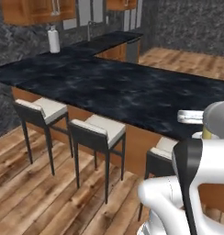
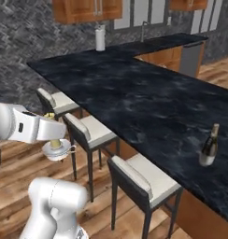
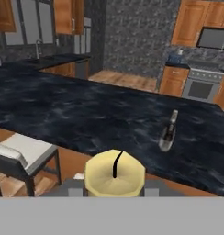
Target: Get the candle and the wine from the cabinet and move them to the dining counter.
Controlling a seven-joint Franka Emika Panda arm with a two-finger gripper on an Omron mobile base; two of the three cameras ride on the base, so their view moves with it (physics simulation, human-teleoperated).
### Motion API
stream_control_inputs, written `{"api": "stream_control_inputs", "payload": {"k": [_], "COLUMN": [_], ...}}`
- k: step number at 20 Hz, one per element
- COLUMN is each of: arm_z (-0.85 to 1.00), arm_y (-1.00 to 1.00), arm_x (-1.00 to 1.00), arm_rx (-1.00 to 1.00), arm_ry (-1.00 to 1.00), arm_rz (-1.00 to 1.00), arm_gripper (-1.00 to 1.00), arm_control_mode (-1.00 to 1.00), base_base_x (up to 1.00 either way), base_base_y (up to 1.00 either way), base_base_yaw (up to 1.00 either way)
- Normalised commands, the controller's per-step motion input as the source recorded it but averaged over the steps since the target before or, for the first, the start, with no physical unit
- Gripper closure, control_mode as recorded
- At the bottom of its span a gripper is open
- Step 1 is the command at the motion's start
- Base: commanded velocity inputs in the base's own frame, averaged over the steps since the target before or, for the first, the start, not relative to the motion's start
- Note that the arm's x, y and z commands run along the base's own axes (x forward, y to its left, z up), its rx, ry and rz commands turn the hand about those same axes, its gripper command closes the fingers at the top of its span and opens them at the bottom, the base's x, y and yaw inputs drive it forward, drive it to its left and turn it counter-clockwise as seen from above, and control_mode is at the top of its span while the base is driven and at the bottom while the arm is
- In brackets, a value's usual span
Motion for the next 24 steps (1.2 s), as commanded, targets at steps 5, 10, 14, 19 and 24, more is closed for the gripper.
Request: {"api": "stream_control_inputs", "payload": {"k": [5,10,14,19,24], "arm_z": [0.00,0.00,0.00,0.00,0.00], "arm_y": [0.00,0.00,0.00,0.00,0.00], "arm_x": [0.00,0.00,0.00,0.00,0.00], "arm_rx": [0.00,0.00,0.00,0.00,0.00], "arm_ry": [0.00,0.00,0.00,0.00,0.00], "arm_rz": [0.00,0.00,0.00,0.00,0.00], "arm_gripper": [1.00,1.00,1.00,1.00,1.00], "arm_control_mode": [1.00,1.00,1.00,1.00,1.00], "base_base_x": [0.81,0.71,0.66,0.69,0.74], "base_base_y": [0.35,0.26,0.29,0.02,0.03], "base_base_yaw": [-0.47,-0.49,-0.51,-0.47,-0.44]}}
